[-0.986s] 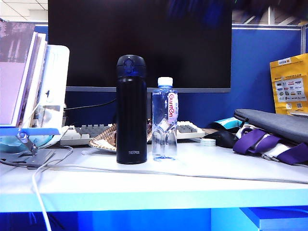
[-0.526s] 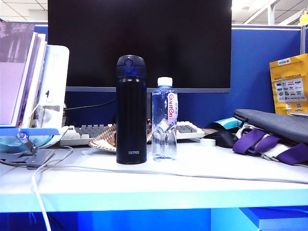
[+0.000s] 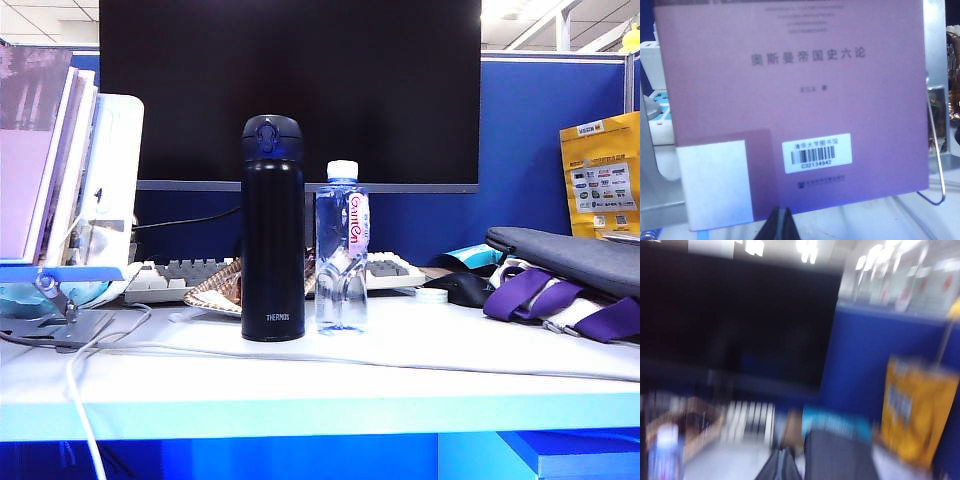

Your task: Pick up the mineral water bottle and place it vertically to the right of the black thermos cup.

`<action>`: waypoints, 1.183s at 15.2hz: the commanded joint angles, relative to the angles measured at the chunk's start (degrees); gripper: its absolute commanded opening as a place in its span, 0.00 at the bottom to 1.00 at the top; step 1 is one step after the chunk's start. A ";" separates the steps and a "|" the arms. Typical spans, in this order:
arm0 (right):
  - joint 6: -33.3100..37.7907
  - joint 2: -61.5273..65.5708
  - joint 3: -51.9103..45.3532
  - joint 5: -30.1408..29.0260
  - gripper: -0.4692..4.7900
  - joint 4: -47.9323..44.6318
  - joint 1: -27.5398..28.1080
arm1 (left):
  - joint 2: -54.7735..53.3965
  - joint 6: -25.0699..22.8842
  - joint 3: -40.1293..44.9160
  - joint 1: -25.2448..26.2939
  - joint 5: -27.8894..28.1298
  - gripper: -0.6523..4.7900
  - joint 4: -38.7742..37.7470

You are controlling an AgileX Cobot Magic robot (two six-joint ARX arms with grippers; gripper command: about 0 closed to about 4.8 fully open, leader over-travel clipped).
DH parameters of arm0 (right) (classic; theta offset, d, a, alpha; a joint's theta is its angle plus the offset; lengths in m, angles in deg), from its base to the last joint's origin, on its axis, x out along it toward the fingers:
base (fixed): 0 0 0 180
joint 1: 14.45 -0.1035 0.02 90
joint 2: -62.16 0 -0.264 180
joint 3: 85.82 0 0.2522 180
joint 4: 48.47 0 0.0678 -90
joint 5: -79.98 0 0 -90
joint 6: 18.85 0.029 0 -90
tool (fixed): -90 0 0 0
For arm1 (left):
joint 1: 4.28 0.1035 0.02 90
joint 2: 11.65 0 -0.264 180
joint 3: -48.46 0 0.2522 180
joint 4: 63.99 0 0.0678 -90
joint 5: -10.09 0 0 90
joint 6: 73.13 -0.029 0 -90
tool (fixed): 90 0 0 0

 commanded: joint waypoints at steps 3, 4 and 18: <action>4.42 -0.11 -13.75 -2.12 0.08 -4.33 0.72 | 0.17 -0.02 0.02 0.11 0.17 0.11 -0.70; 5.64 -0.11 -16.96 -2.73 0.08 -6.21 2.45 | 0.17 -0.02 0.02 0.13 0.17 0.11 -0.70; 20.04 -16.22 -33.75 -12.41 0.21 0.09 23.39 | 0.17 -0.02 0.02 0.11 0.20 0.11 -0.70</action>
